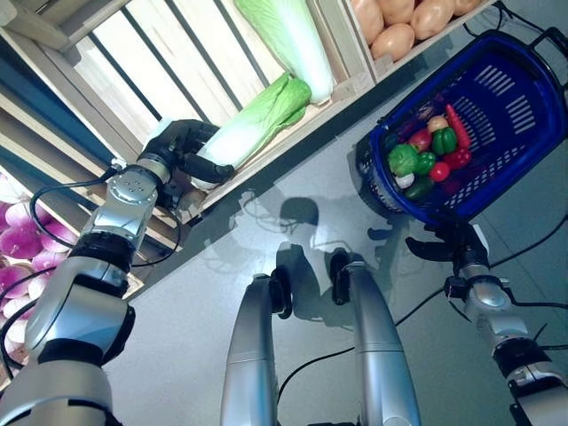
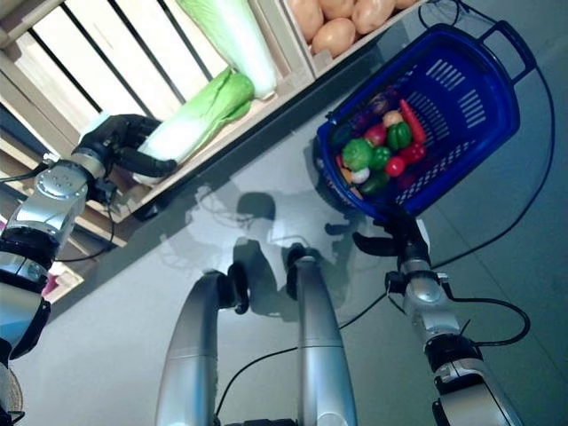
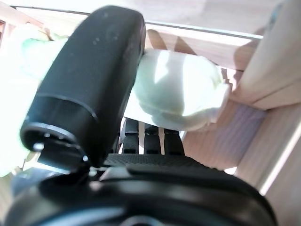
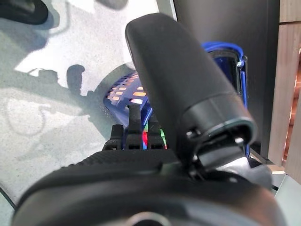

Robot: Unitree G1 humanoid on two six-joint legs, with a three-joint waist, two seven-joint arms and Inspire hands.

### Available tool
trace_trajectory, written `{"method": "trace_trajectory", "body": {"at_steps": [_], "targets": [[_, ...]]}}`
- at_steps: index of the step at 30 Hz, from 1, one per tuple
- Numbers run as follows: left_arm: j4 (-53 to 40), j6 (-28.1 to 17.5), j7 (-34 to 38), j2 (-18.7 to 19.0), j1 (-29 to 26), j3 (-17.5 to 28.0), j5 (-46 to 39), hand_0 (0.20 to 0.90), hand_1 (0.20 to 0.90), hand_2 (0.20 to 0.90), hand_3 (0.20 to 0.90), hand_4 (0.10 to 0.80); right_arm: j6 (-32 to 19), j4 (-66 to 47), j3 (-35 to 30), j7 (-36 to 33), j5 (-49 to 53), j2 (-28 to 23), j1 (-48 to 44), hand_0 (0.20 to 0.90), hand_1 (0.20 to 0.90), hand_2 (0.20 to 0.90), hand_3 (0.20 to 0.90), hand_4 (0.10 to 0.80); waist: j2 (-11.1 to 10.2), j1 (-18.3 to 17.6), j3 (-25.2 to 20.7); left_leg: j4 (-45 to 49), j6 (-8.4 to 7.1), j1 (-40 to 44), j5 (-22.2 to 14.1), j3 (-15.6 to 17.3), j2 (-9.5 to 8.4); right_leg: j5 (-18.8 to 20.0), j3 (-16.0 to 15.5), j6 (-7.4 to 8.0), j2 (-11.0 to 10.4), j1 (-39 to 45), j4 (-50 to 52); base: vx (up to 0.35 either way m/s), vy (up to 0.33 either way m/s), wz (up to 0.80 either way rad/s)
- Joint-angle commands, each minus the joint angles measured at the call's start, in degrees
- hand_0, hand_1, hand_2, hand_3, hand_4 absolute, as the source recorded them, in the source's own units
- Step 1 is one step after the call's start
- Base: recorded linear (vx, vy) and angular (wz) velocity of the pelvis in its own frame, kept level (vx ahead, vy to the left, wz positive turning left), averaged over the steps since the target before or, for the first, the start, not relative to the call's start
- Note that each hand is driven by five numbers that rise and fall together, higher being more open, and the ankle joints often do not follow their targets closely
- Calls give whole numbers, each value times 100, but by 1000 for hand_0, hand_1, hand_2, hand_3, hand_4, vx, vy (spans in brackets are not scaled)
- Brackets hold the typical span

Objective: Put vegetables into the basket

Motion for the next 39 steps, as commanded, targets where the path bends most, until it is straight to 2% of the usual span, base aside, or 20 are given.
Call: {"method": "trace_trajectory", "body": {"at_steps": [1,9,11,16,20,25,33,39], "targets": [[283,304,33,-314,601,-68,-17,300,300,300,300,400,-298,-227,-163,-222,-75,-28,146,900,900,900,900,800,-86,-64,83,-959,337,555,308,286,-125,246,-311,-404,62,662,-561,-6,-11,-3],[9,136,-69,-365,1023,377,-897,300,300,300,300,400,-282,-361,-195,-212,-176,59,245,900,900,900,900,800,-67,-55,83,-1252,267,1277,304,362,-137,220,-308,-401,47,1345,-791,5,-1,-2],[-207,7,-164,-434,1262,727,-1638,300,300,300,300,400,-315,-490,-205,-184,-212,130,391,900,900,900,900,800,-55,-51,35,-1469,242,1635,339,378,-164,235,-299,-400,23,1680,-960,25,-4,-7],[-867,-298,-317,-622,1887,1302,-2448,300,300,300,300,400,-414,-794,-267,29,-341,334,896,900,900,900,900,800,-5,2,-313,-2055,196,2352,467,345,-287,292,-325,-364,-63,2357,-1464,86,-1,-4],[-1199,-597,-247,-770,2259,1440,-2225,300,300,300,300,400,-414,-1095,-222,183,-385,497,1075,900,900,900,900,800,47,51,-504,-2517,178,2864,587,291,-382,366,-363,-333,-102,2869,-1895,62,1,3],[-1434,-750,-196,-847,2650,1529,-2070,300,300,300,300,400,-359,-1502,-153,439,-401,665,1265,900,900,900,900,800,127,79,-710,-2996,190,3460,710,233,-479,450,-394,-304,-175,3442,-2295,65,11,6],[-1871,-1051,-238,-1002,3217,1738,-1799,300,300,300,300,400,-390,-2235,-246,1316,179,1072,1684,900,900,900,900,800,208,102,-999,-3806,157,4324,947,174,-567,558,-485,-240,-236,4314,-3016,58,2,0],[-2703,-1242,-46,-1473,3682,1518,-1386,300,300,300,300,400,-306,-2868,-144,1839,764,1483,1800,900,900,900,900,800,240,203,-1470,-4974,41,5230,1364,-12,-621,848,-618,-149,-139,5333,-4311,116,-23,2]]}}
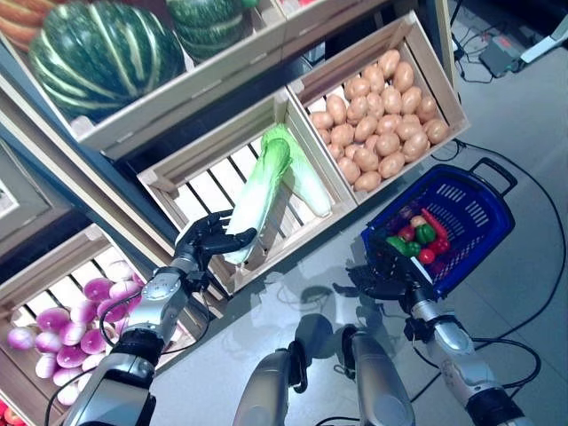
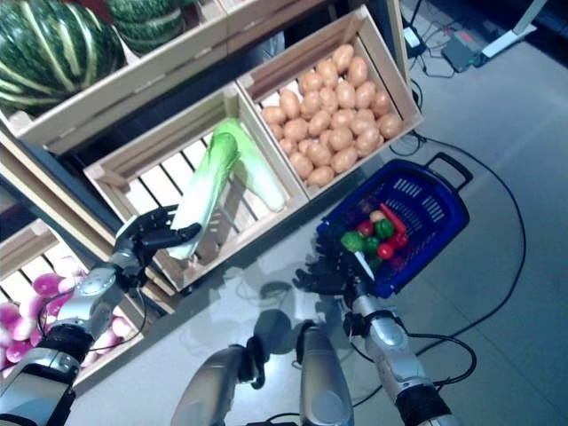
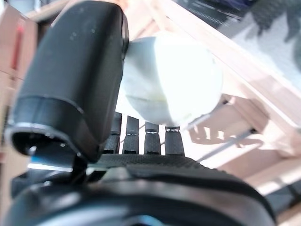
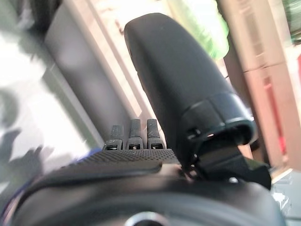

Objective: Put vegetables into the basket

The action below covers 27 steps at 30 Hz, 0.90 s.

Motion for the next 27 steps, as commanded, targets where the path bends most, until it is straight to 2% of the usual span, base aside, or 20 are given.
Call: {"method": "trace_trajectory", "body": {"at_steps": [1,4,6,9,13,17,24,27], "targets": [[-908,-937,73,-236,173,-83,331,300,300,300,300,400,-344,-539,-141,637,680,389,8,900,900,900,900,800,-94,149,-1152,-1309,201,633,567,-57,-365,476,-325,-172,-6,1004,-1350,134,-33,2],[-1115,-902,112,-507,235,-204,559,300,300,300,300,400,-127,-563,-83,858,1108,549,-197,900,900,900,900,800,-112,252,-1417,-1800,152,997,712,-152,-363,642,-414,-149,70,1473,-1964,132,-46,6],[-1185,-889,106,-548,239,-280,583,300,300,300,300,400,-33,-563,-44,985,1330,593,-278,900,900,900,900,800,-123,288,-1488,-1963,143,1108,768,-178,-354,703,-444,-144,94,1601,-2134,78,-45,9],[-1338,-871,97,-723,259,-461,808,300,300,300,300,400,525,-562,45,1441,2288,802,-446,900,900,900,900,800,-175,396,-1680,-2359,112,1322,906,-237,-331,856,-513,-134,154,1862,-2552,63,-58,4],[-1437,-834,60,-878,99,-762,918,300,300,300,300,400,854,-519,94,1651,3247,976,-786,900,900,900,900,800,-265,505,-1848,-2781,56,1488,1084,-321,-305,1070,-586,-112,217,2107,-3059,37,-61,3],[-1380,-781,-45,-990,-69,-998,993,300,300,300,300,400,1098,-274,143,1883,3981,1122,-1105,900,900,900,900,800,-316,594,-1934,-3016,33,1554,1199,-397,-286,1162,-647,-102,249,2202,-3270,24,-53,5],[-1335,-715,-230,-1031,-117,-1249,1114,300,300,300,300,400,1461,-202,142,2283,4672,1086,-1302,900,900,900,900,800,-385,652,-1936,-2971,41,1548,1167,-408,-282,1150,-683,-124,256,2233,-3281,26,-43,7],[-1338,-651,-288,-1031,-193,-1357,1166,300,300,300,300,400,1434,-200,156,2265,4747,1084,-1446,900,900,900,900,800,-400,671,-1920,-2997,37,1593,1166,-424,-277,1158,-689,-136,264,2293,-3322,34,-34,0]]}}
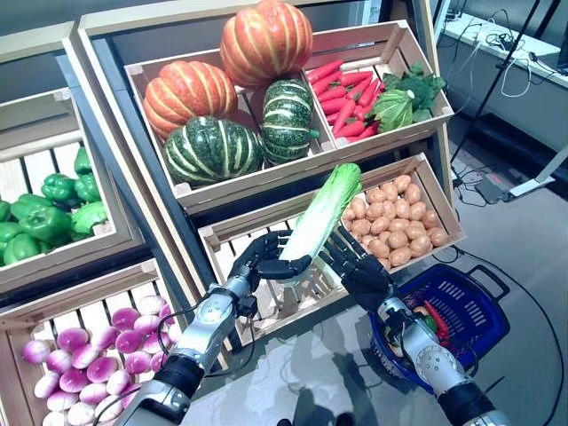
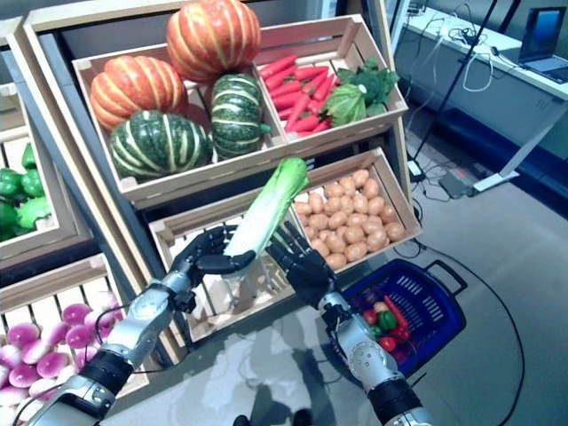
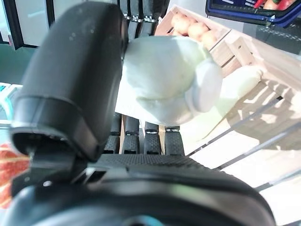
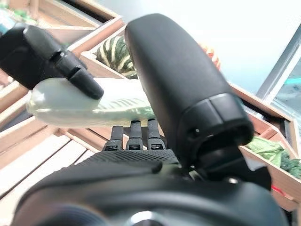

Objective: Put vegetables into the basket

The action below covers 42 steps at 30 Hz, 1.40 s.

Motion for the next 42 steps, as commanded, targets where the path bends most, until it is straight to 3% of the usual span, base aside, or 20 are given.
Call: {"method": "trace_trajectory", "body": {"at_steps": [1,6,9,14,18,21,30,34,42], "targets": [[-370,-603,-485,-227,-727,-658,292,300,300,300,300,400,-81,-284,9,1032,565,487,-1102,900,900,900,900,800,-125,18,-323,117,109,-276,-184,-120,-339,-318,-254,-171,-119,108,268,43,-22,0],[-367,-521,-497,-243,-766,-865,624,300,300,300,300,400,-233,-435,-18,949,323,421,-1401,900,900,900,900,800,-128,39,-328,12,107,-216,-154,-197,-335,-321,-259,-178,-108,160,222,29,-10,1],[-385,-464,-517,-211,-783,-973,685,300,300,300,300,400,-557,-495,-27,513,-193,288,-1566,900,900,900,900,800,-131,44,-340,-18,113,-192,-151,-240,-338,-334,-249,-181,-107,170,225,38,-2,2],[-572,-313,-181,-132,-732,-1106,935,300,300,300,300,400,-1665,-434,-124,-1722,-3019,-185,-1921,900,900,900,900,800,-125,6,-333,-67,127,-116,-153,-247,-324,-331,-173,-194,-93,206,223,43,4,1],[-757,-240,106,-124,-651,-1152,962,300,300,300,300,400,-1684,-733,-50,-3065,-5029,-445,-2019,900,900,900,900,800,-87,-57,-291,-99,156,-97,-147,-242,-317,-315,-65,-200,-75,203,206,0,0,0],[-744,-274,227,-214,-641,-1164,955,300,300,300,300,400,-1460,-913,25,-3399,-5325,-403,-2065,900,900,900,900,800,-54,-78,-237,-99,169,-105,-152,-241,-317,-302,-7,-213,-66,189,195,-10,4,-4],[-687,-221,261,-404,-725,-1207,963,300,300,300,300,400,-1344,-661,140,-3607,-4409,103,-2183,900,900,900,900,800,6,-34,-189,-99,159,-140,-138,-296,-318,-269,-26,-241,-80,218,115,-4,0,0],[-618,-270,163,-431,-759,-1252,846,300,300,300,300,400,-1426,-620,159,-3071,-3390,313,-2234,900,900,900,900,800,9,-6,-195,-99,151,-150,-133,-321,-319,-271,-52,-251,-84,225,106,0,0,0],[-378,-348,-225,-480,-746,-1277,657,300,300,300,300,400,-1158,-421,-42,-704,215,751,-2235,900,900,900,900,800,-23,92,-308,-99,127,-119,-136,-376,-326,-278,-164,-248,-100,316,53,0,1,0]]}}
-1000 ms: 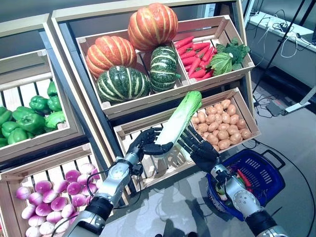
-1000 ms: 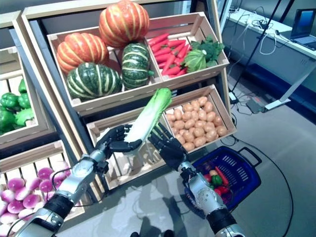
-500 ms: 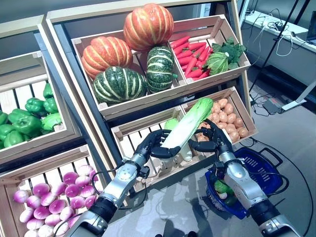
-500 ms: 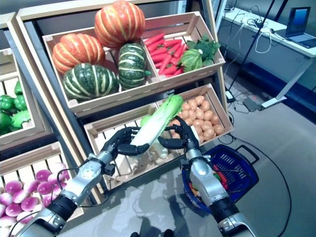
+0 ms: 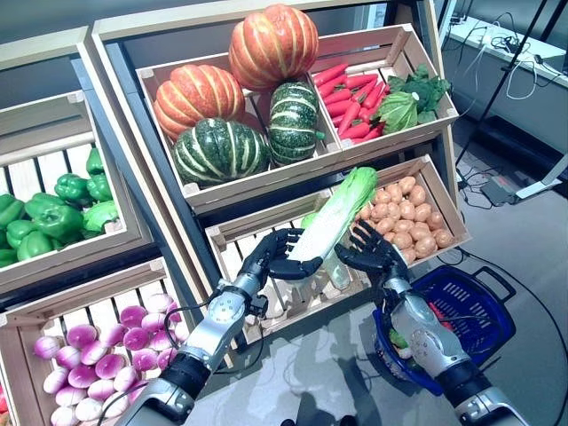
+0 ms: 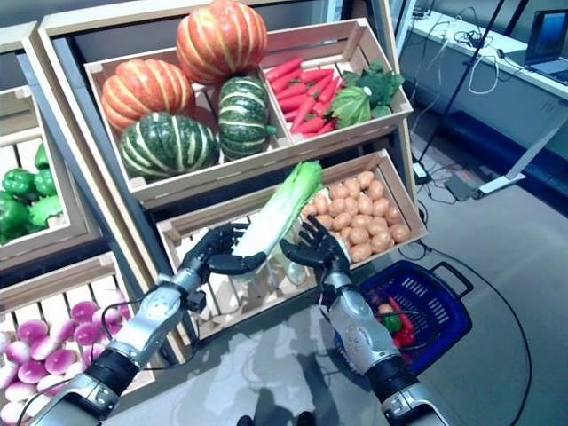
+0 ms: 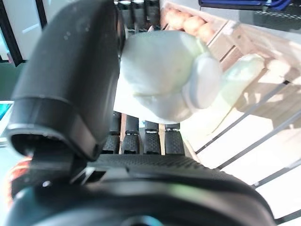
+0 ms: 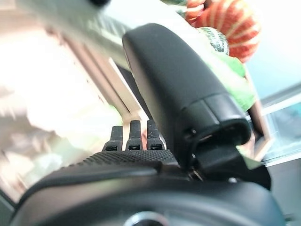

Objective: Put vegetables into the basket

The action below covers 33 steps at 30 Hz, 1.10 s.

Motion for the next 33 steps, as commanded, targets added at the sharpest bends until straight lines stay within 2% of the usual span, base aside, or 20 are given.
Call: {"method": "trace_trajectory", "body": {"at_steps": [1,7,16,21,25,29,31,33], "targets": [[82,-466,-826,-401,-629,-922,200,300,300,300,300,400,-535,-438,-487,1862,1903,916,-1583,900,900,900,900,800,-109,33,-348,3,94,-187,-244,-333,-291,-330,-178,-269,-74,286,67,-5,5,5],[151,-470,-964,-337,-623,-1065,120,300,300,300,300,400,-67,-218,-695,3228,3018,814,-1822,900,900,900,900,800,-146,106,-416,3,90,-164,-267,-385,-301,-353,-228,-245,-76,308,82,-8,-1,5],[191,-393,-1096,-242,-640,-1148,56,300,300,300,300,400,150,-197,-798,4226,3098,367,-2257,900,900,900,900,800,-177,114,-456,3,87,-150,-288,-416,-314,-365,-209,-238,-72,315,85,-3,-1,2],[335,-425,-1186,-232,-543,-1128,60,300,300,300,300,400,77,-336,-888,4730,3094,176,-2409,900,900,900,900,800,-196,127,-502,3,98,-124,-315,-437,-326,-377,-198,-240,-65,355,61,0,0,0],[442,-465,-1170,-199,-459,-1076,50,300,300,300,300,400,161,-399,-1013,4589,2914,-78,-2525,900,900,900,900,800,-225,124,-549,3,103,-100,-333,-426,-327,-376,-175,-235,-62,385,44,0,0,0],[525,-527,-1138,-100,-418,-904,21,300,300,300,300,400,256,-132,-1021,3727,1663,-631,-2407,900,900,900,900,800,-291,69,-574,3,90,-97,-333,-370,-310,-365,-150,-219,-66,366,66,0,0,0],[516,-609,-1031,-29,-385,-818,2,300,300,300,300,400,250,59,-949,3468,1039,-973,-2204,900,900,900,900,800,-313,-5,-563,3,87,-111,-316,-310,-289,-348,-115,-214,-60,324,96,-16,5,-1],[452,-634,-929,22,-357,-734,3,300,300,300,300,400,224,61,-940,3496,866,-1115,-1933,900,900,900,900,800,-327,-70,-543,3,91,-119,-315,-254,-272,-328,-79,-210,-54,303,96,-31,7,-4]]}}
